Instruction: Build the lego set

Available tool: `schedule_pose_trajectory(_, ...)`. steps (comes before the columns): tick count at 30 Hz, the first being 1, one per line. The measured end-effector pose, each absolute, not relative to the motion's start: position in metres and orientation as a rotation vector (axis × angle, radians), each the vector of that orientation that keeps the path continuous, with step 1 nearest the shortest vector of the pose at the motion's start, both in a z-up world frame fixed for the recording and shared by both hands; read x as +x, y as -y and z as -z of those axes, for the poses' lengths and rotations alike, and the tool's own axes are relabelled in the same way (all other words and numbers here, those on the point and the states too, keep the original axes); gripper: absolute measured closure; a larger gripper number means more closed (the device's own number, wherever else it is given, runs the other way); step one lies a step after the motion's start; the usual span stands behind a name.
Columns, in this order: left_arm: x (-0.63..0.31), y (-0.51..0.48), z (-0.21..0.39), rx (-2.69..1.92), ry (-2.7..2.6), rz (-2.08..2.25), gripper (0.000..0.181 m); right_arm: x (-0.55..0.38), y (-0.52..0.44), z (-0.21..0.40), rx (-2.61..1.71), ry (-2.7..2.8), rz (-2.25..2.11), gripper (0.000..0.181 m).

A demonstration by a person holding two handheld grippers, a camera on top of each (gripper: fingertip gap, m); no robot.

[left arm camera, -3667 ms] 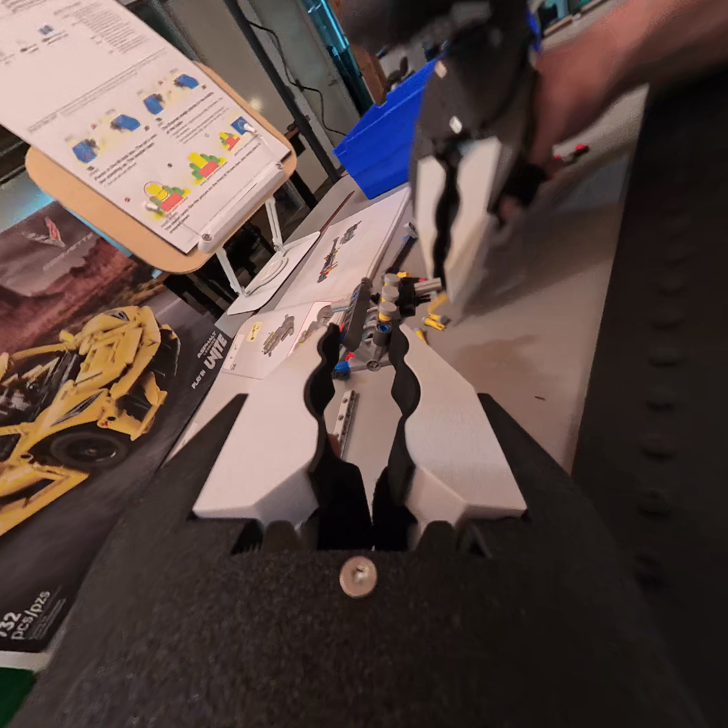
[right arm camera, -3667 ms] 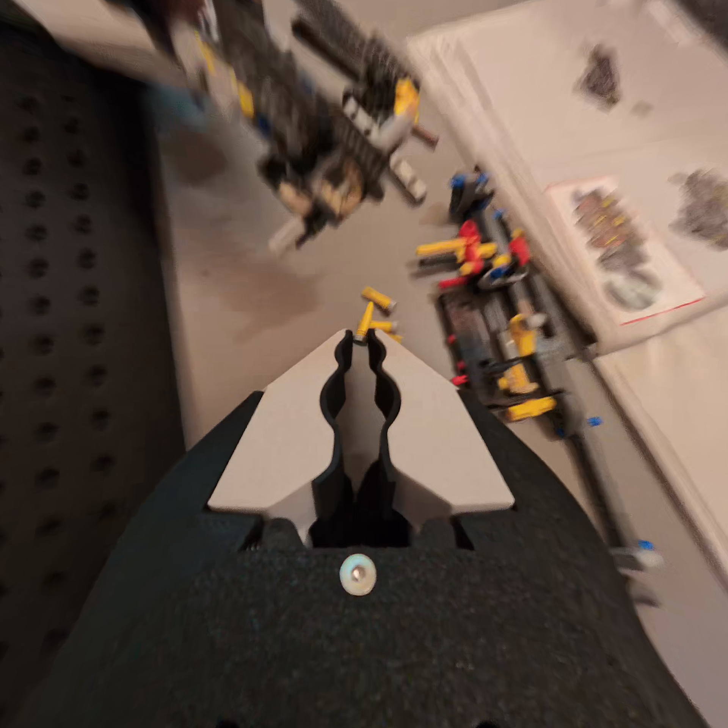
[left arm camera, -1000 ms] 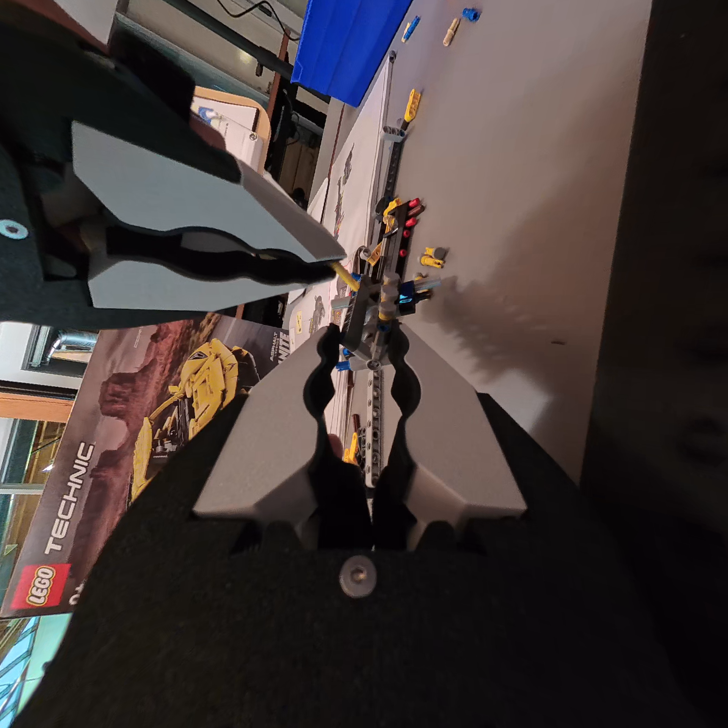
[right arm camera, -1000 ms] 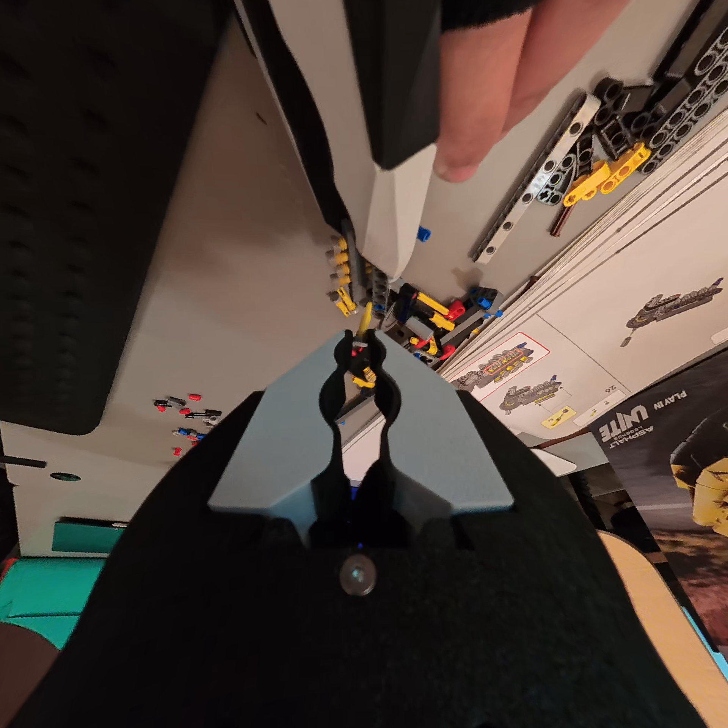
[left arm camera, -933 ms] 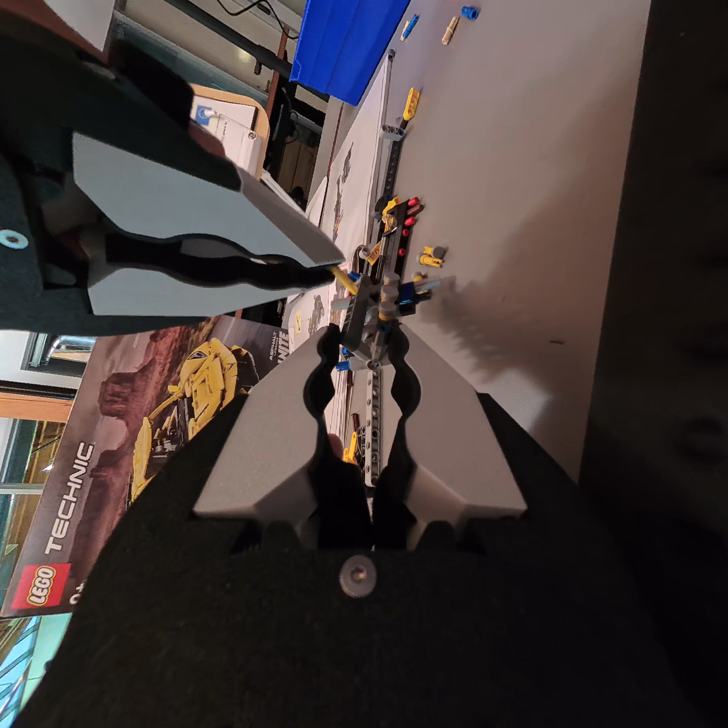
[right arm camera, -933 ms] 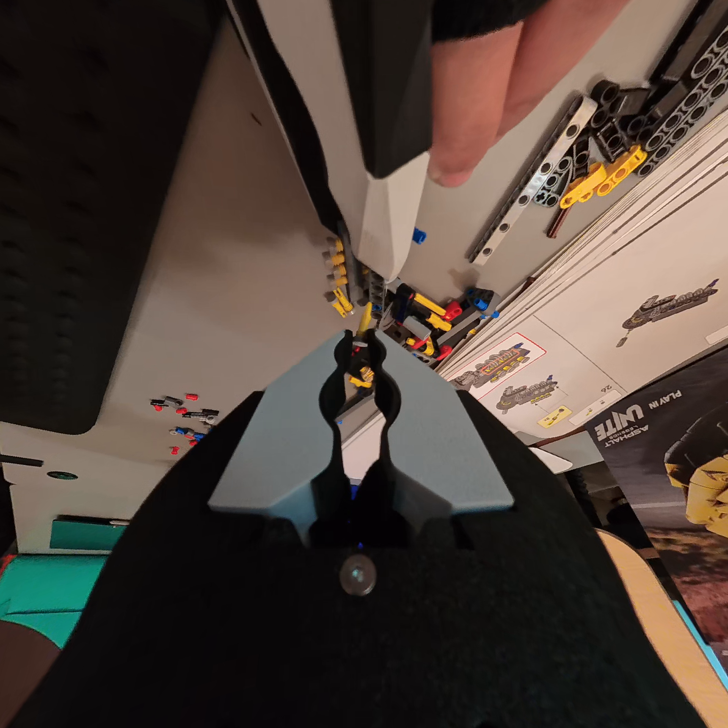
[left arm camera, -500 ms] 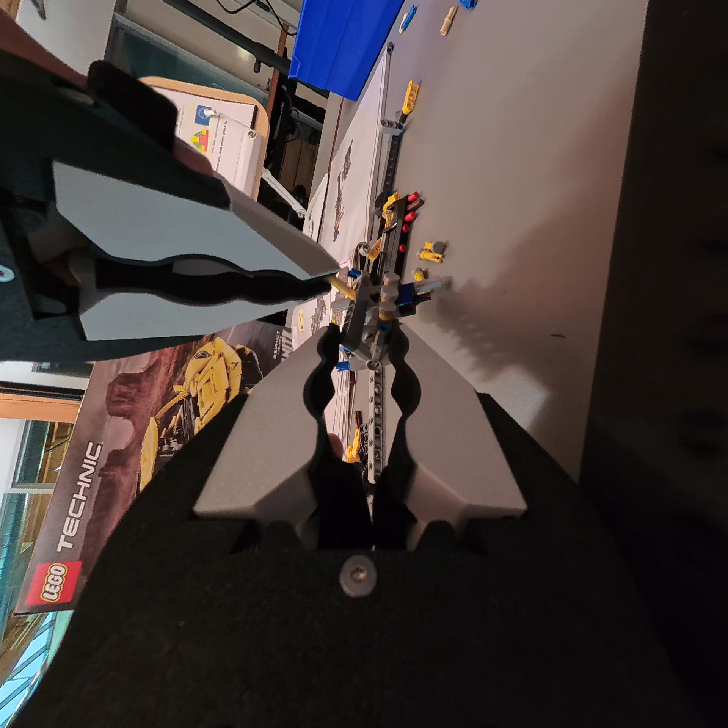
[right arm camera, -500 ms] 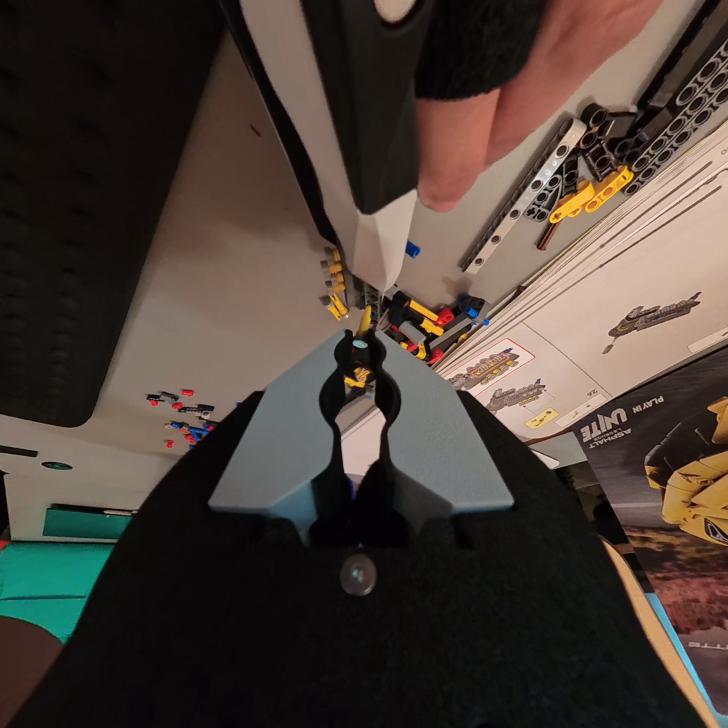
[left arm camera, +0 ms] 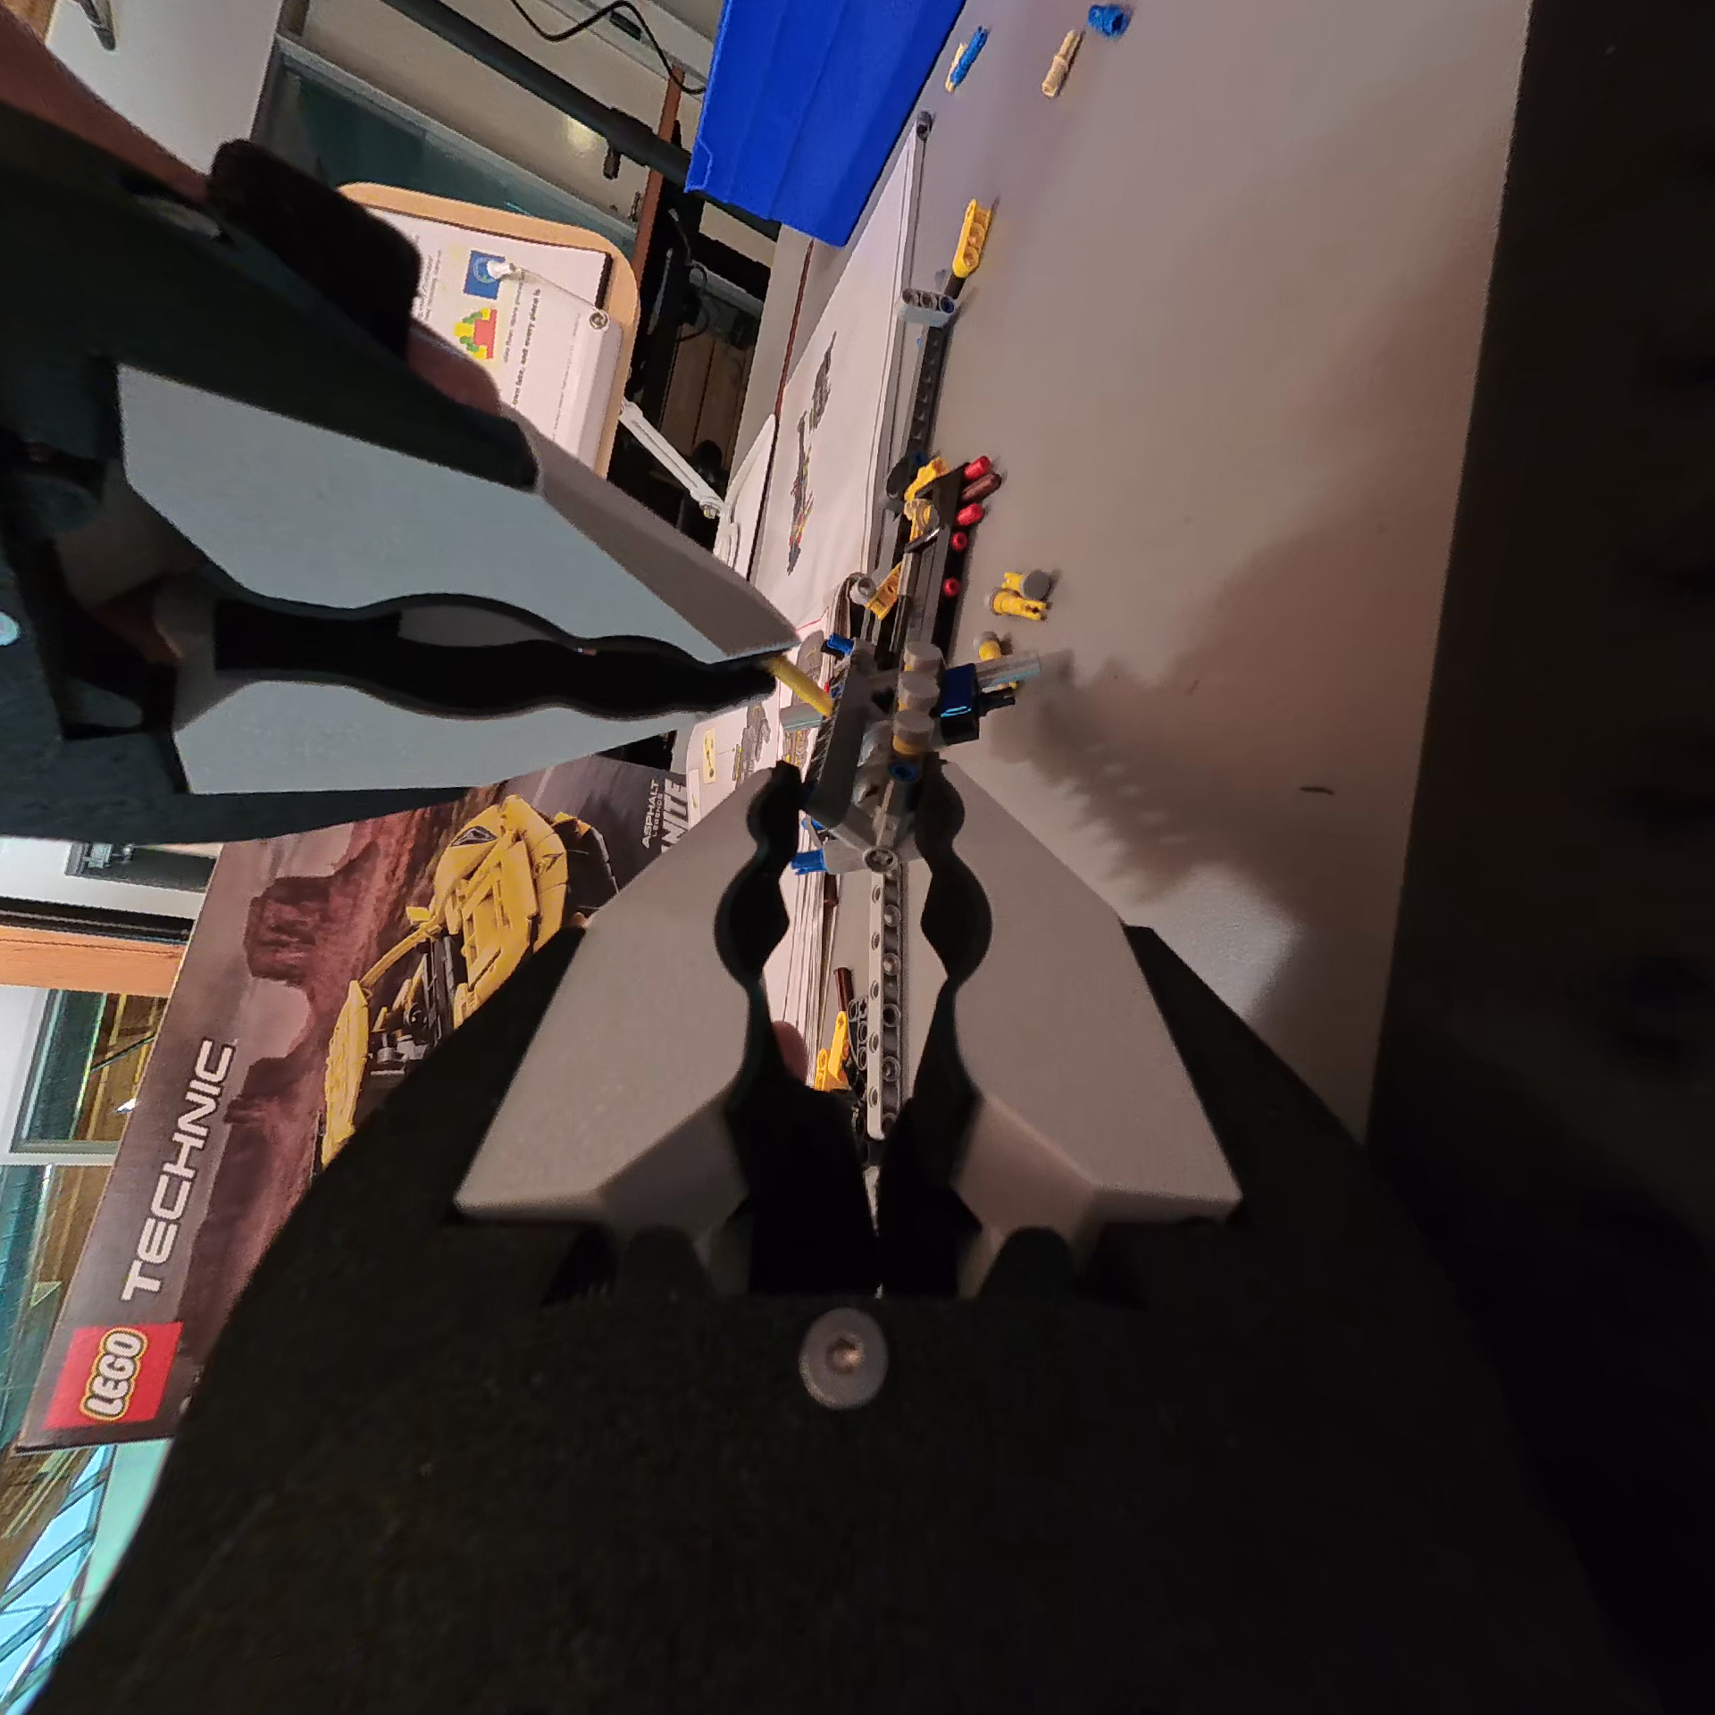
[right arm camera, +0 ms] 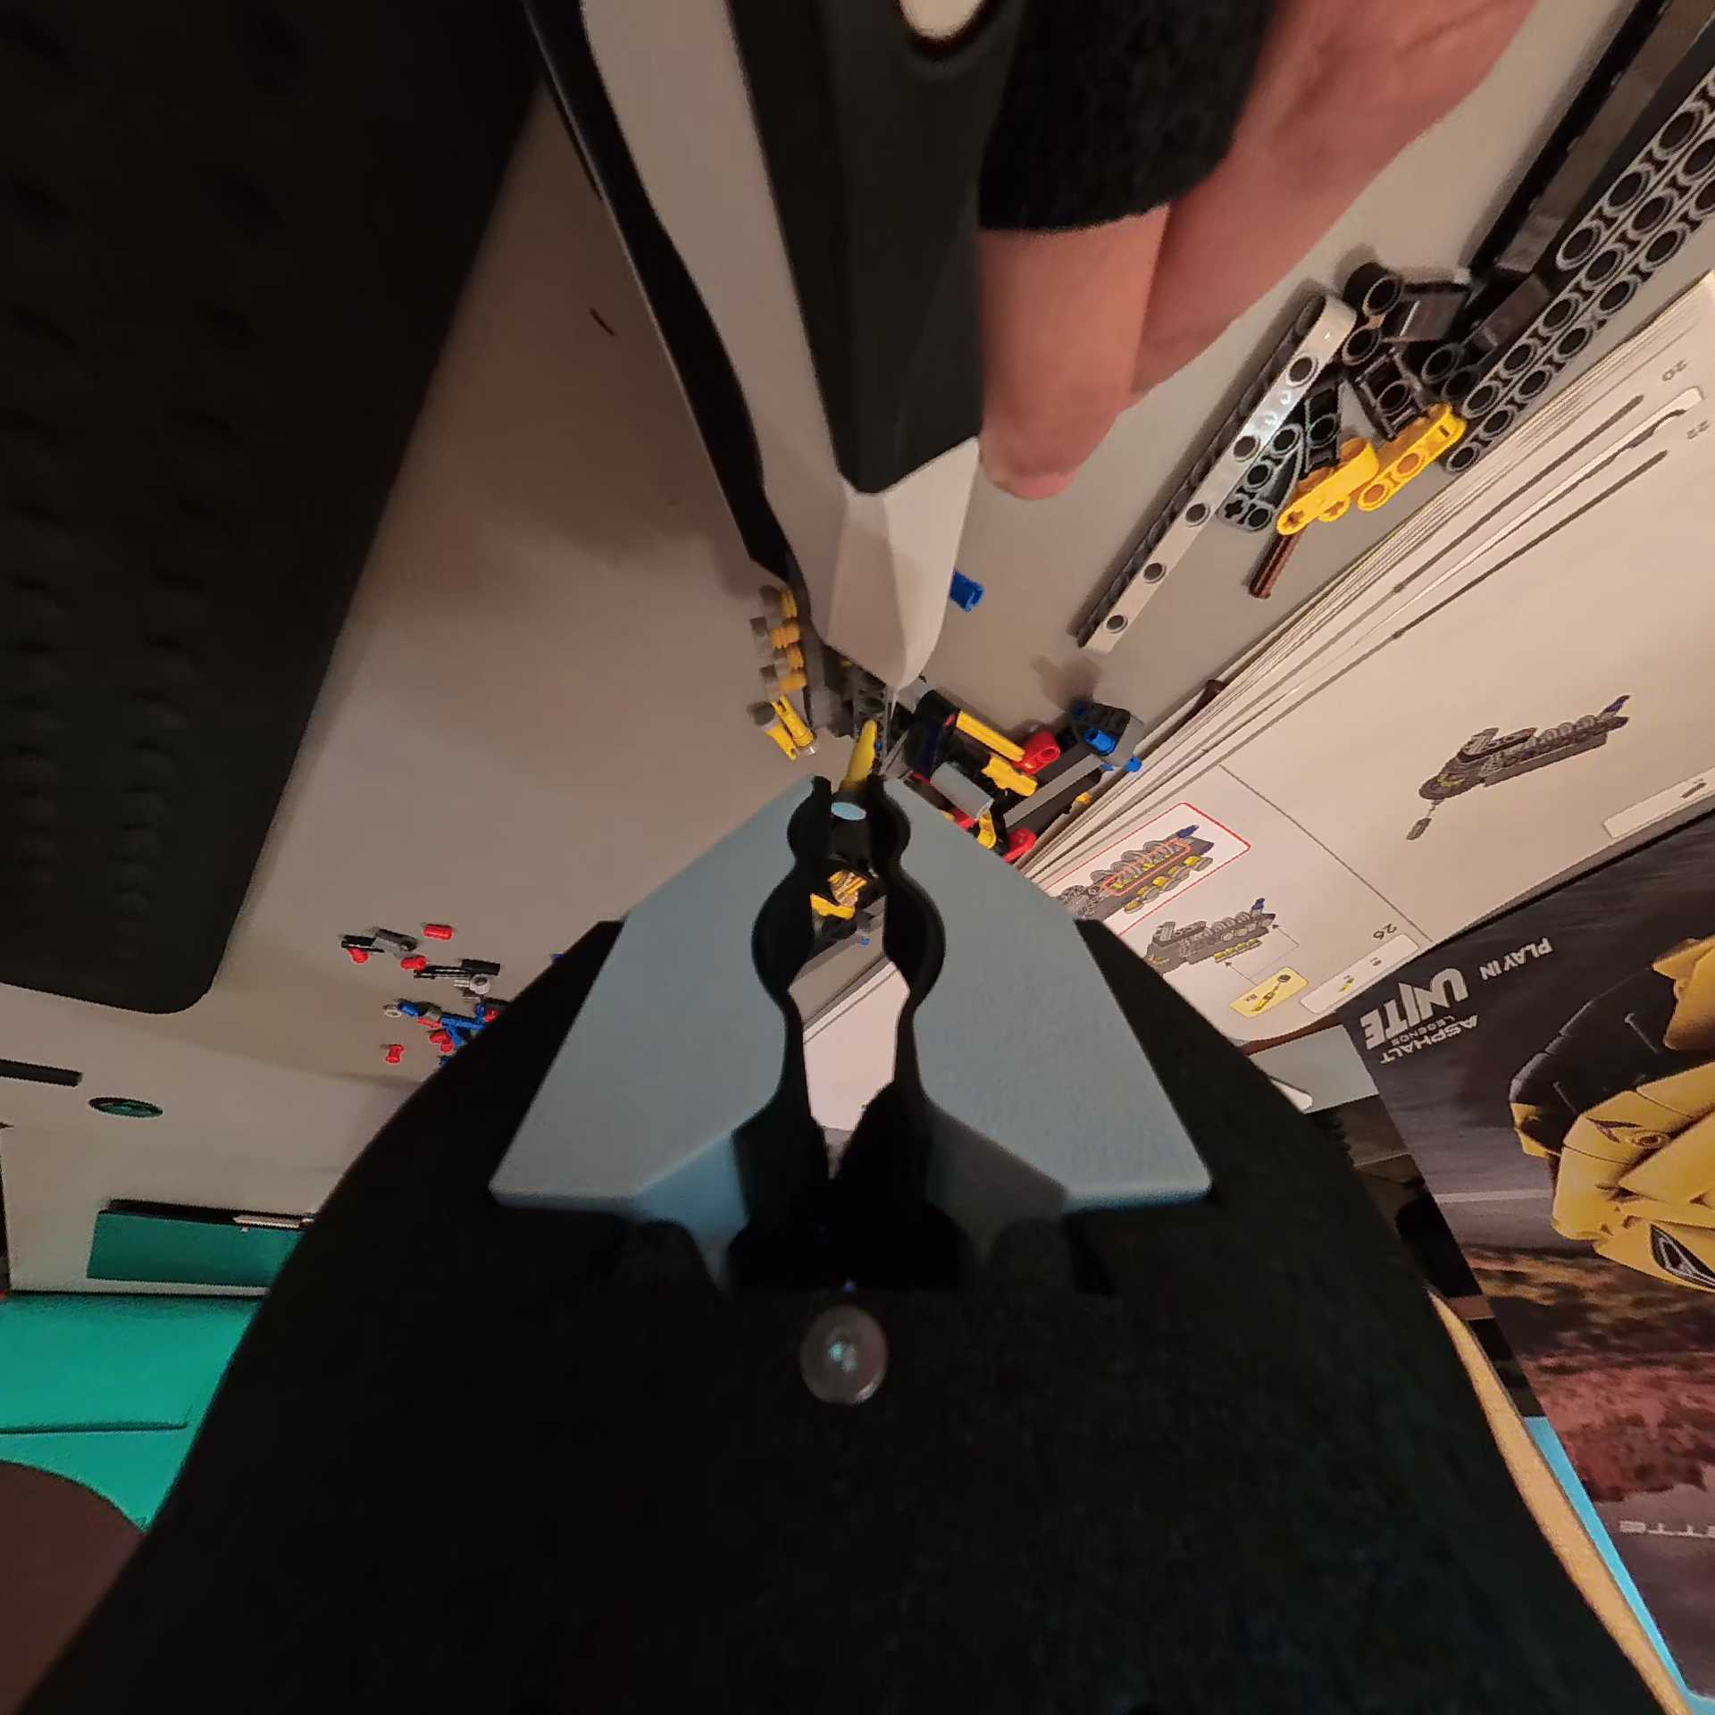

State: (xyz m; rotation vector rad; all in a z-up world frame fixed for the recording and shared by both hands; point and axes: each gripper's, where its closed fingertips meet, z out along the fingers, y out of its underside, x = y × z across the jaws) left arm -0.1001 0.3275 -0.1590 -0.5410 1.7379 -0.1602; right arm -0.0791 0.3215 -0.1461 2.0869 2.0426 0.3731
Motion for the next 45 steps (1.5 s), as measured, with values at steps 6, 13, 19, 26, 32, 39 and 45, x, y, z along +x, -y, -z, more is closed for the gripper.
schedule_pose_trajectory(6, -0.100, -0.326, 0.155, -0.532, -1.719, 0.171, 0.157, -0.081, -0.322, 0.147, 2.089, -2.064, -0.355, 0.175)
schedule_pose_trajectory(13, -0.101, -0.326, 0.154, -0.524, -1.719, 0.161, 0.157, -0.083, -0.322, 0.150, 2.118, -2.070, -0.309, 0.175)
schedule_pose_trajectory(19, -0.103, -0.321, 0.144, -0.481, -1.672, 0.170, 0.157, -0.085, -0.316, 0.131, 2.292, -2.098, -0.027, 0.155)
schedule_pose_trajectory(26, -0.108, -0.288, 0.121, -0.291, -1.569, 0.198, 0.158, -0.093, -0.291, 0.093, 2.369, -1.827, 0.845, 0.125)
schedule_pose_trajectory(32, -0.111, -0.266, 0.114, -0.191, -1.526, 0.199, 0.158, -0.098, -0.264, 0.113, 2.050, -1.517, 1.155, 0.124)
schedule_pose_trajectory(39, -0.110, -0.266, 0.114, -0.201, -1.536, 0.208, 0.158, -0.099, -0.255, 0.123, 1.940, -1.480, 1.138, 0.137)
schedule_pose_trajectory(45, -0.111, -0.267, 0.117, -0.205, -1.551, 0.192, 0.158, -0.100, -0.257, 0.126, 1.920, -1.452, 1.141, 0.140)
